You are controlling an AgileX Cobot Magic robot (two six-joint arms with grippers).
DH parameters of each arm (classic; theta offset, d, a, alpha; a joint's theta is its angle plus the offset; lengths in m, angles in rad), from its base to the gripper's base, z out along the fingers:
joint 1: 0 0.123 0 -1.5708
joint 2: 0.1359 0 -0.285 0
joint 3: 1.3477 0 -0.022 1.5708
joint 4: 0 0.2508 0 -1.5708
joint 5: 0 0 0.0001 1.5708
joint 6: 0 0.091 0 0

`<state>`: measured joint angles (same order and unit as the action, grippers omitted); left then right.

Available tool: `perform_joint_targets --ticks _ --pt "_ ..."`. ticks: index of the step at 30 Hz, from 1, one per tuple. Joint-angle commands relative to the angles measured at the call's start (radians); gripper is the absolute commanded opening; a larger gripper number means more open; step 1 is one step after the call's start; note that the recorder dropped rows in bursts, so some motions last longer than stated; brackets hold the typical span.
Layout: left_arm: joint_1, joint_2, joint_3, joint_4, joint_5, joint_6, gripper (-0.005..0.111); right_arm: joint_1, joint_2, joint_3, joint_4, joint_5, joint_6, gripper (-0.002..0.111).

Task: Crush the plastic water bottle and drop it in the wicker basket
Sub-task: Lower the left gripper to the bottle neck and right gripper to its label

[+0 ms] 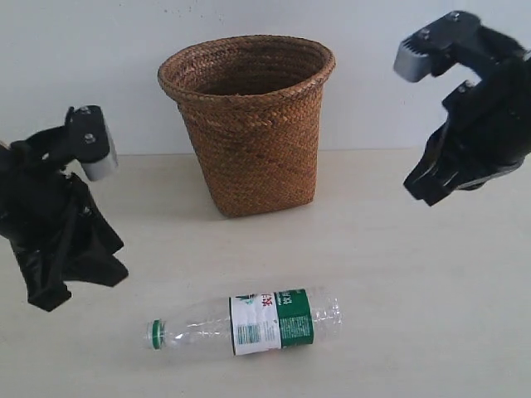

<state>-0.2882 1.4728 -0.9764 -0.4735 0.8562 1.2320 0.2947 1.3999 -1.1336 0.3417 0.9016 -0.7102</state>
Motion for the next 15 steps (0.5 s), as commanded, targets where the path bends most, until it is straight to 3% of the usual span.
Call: perform_joint_targets --ticks 1,8,15 --pt "-0.036 0.037 -0.006 0.016 0.011 0.189 0.062 0.037 0.062 -0.008 0.022 0.026 -0.031 0.000" --pt "-0.036 0.188 0.025 -0.080 -0.004 0.362 0.062 0.113 0.160 -0.008 0.067 -0.052 -0.042 0.000" --pt "-0.038 0.268 0.025 -0.092 -0.059 0.369 0.062 0.115 0.208 -0.008 0.115 -0.059 -0.050 0.000"
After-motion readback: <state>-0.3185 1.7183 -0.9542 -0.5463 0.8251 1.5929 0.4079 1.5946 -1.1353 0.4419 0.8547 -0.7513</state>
